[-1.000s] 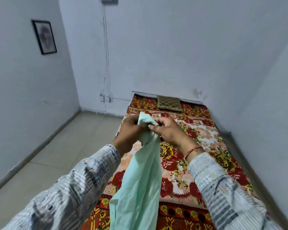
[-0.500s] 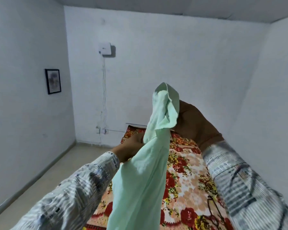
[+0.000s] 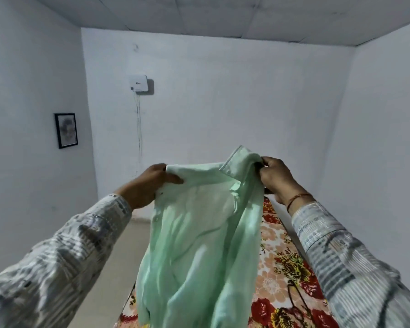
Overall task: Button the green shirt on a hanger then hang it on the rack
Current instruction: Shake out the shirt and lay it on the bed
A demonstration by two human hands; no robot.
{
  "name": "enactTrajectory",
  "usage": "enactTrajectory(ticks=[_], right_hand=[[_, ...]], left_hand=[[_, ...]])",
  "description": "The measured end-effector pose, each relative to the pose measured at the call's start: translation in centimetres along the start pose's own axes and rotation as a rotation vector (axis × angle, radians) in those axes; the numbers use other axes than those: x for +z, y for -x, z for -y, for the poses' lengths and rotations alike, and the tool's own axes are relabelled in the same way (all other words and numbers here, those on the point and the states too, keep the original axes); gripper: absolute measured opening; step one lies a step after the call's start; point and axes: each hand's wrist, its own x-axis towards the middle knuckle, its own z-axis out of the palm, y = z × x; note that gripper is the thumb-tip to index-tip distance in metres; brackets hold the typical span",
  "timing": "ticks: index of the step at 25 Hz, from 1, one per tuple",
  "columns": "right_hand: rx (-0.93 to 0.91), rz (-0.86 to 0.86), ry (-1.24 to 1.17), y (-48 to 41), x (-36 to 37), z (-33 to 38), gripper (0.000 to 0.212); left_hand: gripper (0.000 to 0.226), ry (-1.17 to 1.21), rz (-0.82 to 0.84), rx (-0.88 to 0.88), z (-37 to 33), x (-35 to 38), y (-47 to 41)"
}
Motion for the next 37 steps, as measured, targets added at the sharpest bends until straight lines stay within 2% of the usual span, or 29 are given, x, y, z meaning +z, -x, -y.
enactTrajectory(ticks=[2,3,4,6,7,9,11,14,16,19,21,23,24,25,27,29,30,31,32,33,34,36,37], right_hand=[[0.032,0.002,-0.073,0.0,-0.3,0.2,0.028],[0.046,0.034,-0.13,0.4,-0.8,0.2,0.026],[0.044,0.08,-0.166,0.8,-1.2,0.4,0.026],[0.028,0.148,-0.161,1.4,-1.7,0.5,0.027],[0.037,0.159,-0.145,1.3,-1.8,0.4,0.028],[0.068,0.147,-0.097,1.5,-1.6,0.3,0.03],[0.084,0.124,-0.059,1.5,-1.1,0.1,0.03],[0.149,0.144,-0.207,1.9,-0.3,0.3,0.03],[0.155,0.174,-0.333,1.6,-0.3,0.8,0.032],[0.142,0.218,-0.466,1.1,-0.1,1.7,0.029],[0.124,0.193,-0.53,0.9,0.5,2.1,0.027],[-0.022,0.072,-0.324,-0.1,1.2,1.7,0.024],[-0.102,0.018,-0.116,-0.3,1.3,1.6,0.024],[-0.152,-0.027,0.085,-0.5,1.2,1.3,0.024],[-0.159,-0.068,0.269,-1.0,1.4,0.5,0.024],[-0.041,0.019,0.134,-1.8,2.2,-0.1,0.023],[0.049,0.078,-0.042,-1.8,2.8,-0.1,0.023],[0.103,0.098,-0.139,-1.8,3.6,-0.3,0.022],[0.079,0.067,-0.151,-2.2,4.3,-0.5,0.021],[-0.011,0.002,-0.035,-2.5,4.6,-0.4,0.021],[-0.138,-0.055,0.184,-2.5,4.8,-0.1,0.022],[-0.355,-0.176,0.582,-2.7,4.9,0.3,0.029],[-0.38,-0.187,0.6,-3.0,5.1,0.4,0.042]], left_hand=[[0.031,0.162,0.044,0.057,-1.0,-0.4,0.0],[0.022,0.1,-0.006,0.105,-1.3,-0.1,0.2],[0.014,-0.064,-0.1,0.178,-1.4,0.3,0.3],[0.024,-0.36,-0.298,0.268,-1.9,1.2,0.4],[0.024,-0.363,-0.352,0.233,-2.3,1.8,0.5],[0.014,-0.177,-0.388,0.089,-3.2,3.2,0.5],[0.019,0.026,-0.339,-0.025,-3.8,4.7,0.7],[0.022,0.247,-0.098,-0.001,-4.7,6.9,1.2],[0.027,0.186,0.01,0.064,-4.7,8.0,1.2],[0.036,0.009,0.071,0.193,-4.2,8.9,0.7],[0.037,0.061,0.156,0.194,-3.9,9.0,0.5],[0.027,0.12,0.298,0.085,-3.7,8.7,0.3],[0.023,0.021,0.31,0.071,-3.5,8.2,0.0],[0.028,-0.15,0.29,0.089,-3.2,7.8,-0.2],[0.05,-0.677,0.216,0.241,-2.7,6.6,-1.0],[0.065,-1.074,0.072,0.499,-2.8,5.7,-1.5],[0.067,-1.139,-0.029,0.628,-3.1,5.3,-1.7],[0.073,-1.134,-0.115,0.734,-3.4,5.0,-1.6],[0.086,-1.091,-0.199,0.796,-3.6,4.8,-1.8],[0.104,-1.041,-0.268,0.807,-3.9,4.5,-1.9],[0.12,-1.021,-0.332,0.759,-4.0,4.1,-2.1],[0.137,-0.96,-0.402,0.502,-4.1,2.9,-3.1],[0.138,-0.832,-0.389,0.361,-4.0,2.2,-3.5]])
